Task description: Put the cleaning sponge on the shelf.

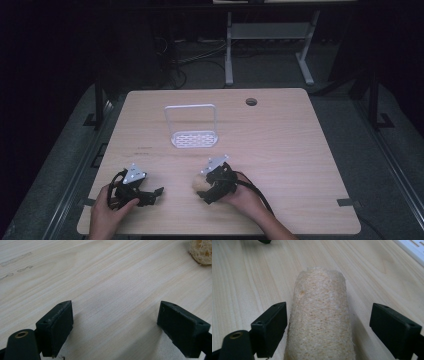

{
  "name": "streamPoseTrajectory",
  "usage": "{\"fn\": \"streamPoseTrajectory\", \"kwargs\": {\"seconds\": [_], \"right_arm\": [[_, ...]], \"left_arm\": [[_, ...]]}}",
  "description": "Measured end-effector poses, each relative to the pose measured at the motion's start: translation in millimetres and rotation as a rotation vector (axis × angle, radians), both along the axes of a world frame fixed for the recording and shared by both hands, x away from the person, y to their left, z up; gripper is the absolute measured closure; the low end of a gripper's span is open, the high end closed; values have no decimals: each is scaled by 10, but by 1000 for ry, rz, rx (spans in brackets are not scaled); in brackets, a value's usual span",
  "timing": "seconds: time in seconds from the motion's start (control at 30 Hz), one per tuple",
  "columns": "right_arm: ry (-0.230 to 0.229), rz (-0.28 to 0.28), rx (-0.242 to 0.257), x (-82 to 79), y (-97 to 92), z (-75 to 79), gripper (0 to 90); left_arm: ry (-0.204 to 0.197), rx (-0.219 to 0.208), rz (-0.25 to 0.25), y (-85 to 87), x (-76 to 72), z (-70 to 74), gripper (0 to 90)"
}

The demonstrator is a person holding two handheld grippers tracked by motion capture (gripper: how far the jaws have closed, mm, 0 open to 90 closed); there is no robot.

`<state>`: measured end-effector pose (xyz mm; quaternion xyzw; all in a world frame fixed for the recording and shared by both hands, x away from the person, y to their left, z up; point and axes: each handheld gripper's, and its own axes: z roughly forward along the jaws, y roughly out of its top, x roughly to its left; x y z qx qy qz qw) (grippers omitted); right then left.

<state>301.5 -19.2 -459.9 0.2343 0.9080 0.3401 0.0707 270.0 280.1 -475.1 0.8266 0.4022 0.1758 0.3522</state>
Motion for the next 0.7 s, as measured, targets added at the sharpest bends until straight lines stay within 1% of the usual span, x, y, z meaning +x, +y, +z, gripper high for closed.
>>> {"fn": "streamPoseTrajectory", "kwargs": {"seconds": [0.1,0.17,0.37,0.43,0.7], "right_arm": [[-6,9,-11,0,-6,-11,157],[-6,16,-8,-6,-11,-11,179],[-8,11,-9,-7,-25,-9,223],[-15,14,-16,-9,-28,-4,239],[-21,22,-9,-18,-41,3,387]], "left_arm": [[0,0,0,0,0,0,129],[1,0,0,0,0,0,129],[1,0,0,0,0,1,129],[0,-2,1,-1,0,0,129],[1,-2,2,-1,-1,0,129]]}}
